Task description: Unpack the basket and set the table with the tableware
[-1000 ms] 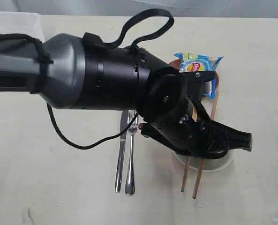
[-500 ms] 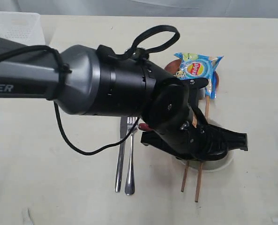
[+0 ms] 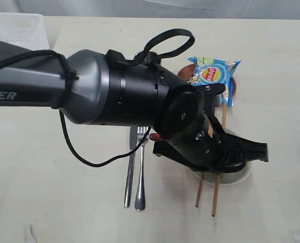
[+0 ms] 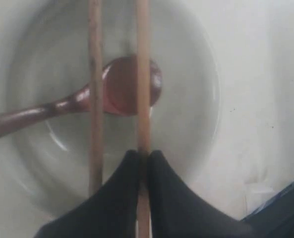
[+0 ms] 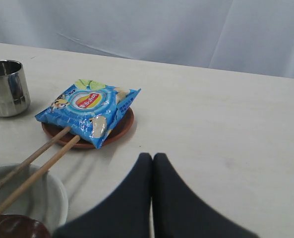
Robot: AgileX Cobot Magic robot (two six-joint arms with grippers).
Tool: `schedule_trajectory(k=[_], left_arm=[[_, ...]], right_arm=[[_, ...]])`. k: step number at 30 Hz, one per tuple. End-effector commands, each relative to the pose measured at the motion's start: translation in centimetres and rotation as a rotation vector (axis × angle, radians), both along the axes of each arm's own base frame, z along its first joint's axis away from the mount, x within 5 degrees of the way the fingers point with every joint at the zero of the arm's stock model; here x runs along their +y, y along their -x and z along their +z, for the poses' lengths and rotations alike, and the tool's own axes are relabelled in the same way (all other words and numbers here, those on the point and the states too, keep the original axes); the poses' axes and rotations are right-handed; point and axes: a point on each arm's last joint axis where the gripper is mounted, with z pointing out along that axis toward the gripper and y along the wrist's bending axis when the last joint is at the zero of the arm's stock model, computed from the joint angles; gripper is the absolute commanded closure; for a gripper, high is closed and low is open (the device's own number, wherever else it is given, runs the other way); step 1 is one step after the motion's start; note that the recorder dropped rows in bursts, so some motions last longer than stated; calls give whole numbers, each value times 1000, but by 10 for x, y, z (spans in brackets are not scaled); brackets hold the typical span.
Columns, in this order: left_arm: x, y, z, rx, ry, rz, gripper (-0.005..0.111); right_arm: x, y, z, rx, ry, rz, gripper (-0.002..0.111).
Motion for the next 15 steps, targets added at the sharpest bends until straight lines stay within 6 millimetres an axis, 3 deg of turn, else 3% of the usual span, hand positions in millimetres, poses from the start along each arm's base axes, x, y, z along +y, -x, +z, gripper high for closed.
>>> schedule_trajectory(k=[1, 7, 10, 12, 15], left_arm=[[-2, 0, 3, -20, 13, -16, 96], [-2, 0, 3, -20, 13, -16, 67], [-2, 1, 4, -26, 13, -24, 66], [-5, 0, 15, -53, 37, -51, 66], [-8, -4, 47, -143, 108, -109, 66]], right_arm=[[0, 0, -1, -1, 3, -6, 109], [0, 0, -1, -1, 3, -6, 109], [0, 0, -1, -1, 3, -6, 109], [0, 0, -1, -1, 3, -6, 109], [0, 0, -1, -1, 3, -6, 109]])
